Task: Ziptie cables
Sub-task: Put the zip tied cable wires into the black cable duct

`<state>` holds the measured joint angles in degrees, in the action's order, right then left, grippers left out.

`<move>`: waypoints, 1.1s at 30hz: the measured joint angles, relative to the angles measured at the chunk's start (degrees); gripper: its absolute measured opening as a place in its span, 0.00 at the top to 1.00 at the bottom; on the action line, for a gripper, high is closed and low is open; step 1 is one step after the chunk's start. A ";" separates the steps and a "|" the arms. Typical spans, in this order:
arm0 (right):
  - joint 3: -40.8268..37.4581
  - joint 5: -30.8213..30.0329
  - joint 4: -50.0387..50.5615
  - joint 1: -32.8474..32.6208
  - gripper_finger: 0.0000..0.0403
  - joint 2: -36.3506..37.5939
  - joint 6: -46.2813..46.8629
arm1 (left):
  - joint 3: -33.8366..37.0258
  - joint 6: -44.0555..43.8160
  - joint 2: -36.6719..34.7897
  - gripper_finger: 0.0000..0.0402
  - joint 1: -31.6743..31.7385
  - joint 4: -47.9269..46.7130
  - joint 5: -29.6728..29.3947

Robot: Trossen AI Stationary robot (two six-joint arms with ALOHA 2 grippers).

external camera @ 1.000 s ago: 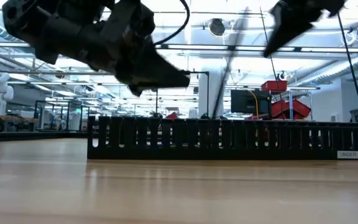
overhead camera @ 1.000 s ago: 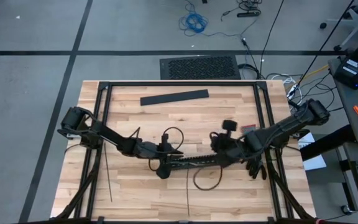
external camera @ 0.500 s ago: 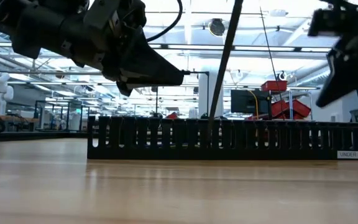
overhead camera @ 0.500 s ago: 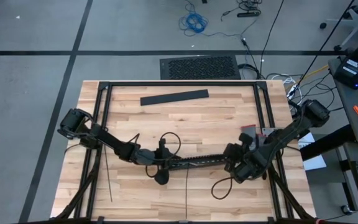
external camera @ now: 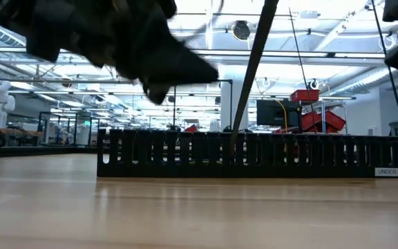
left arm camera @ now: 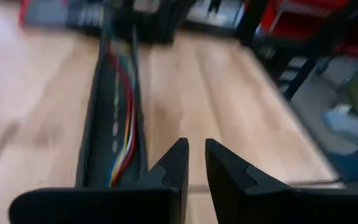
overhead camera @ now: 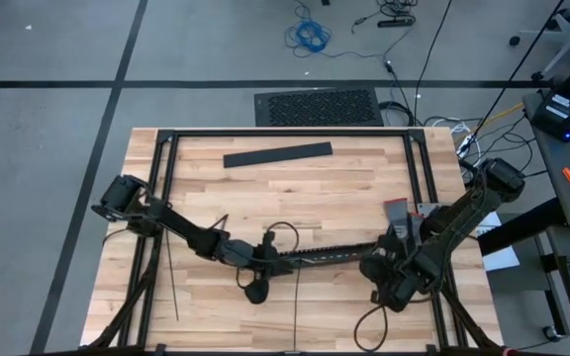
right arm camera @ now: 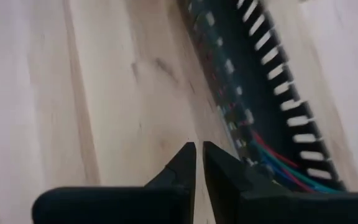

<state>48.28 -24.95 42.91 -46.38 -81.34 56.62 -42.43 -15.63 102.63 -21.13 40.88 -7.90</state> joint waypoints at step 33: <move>-0.25 8.91 -6.96 15.20 0.52 -0.33 -30.47 | -1.14 0.95 -3.59 0.58 -4.75 -18.09 -14.15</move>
<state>48.03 -16.04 35.95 -31.18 -81.67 26.14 -43.57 -14.68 99.03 -25.88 22.79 -22.05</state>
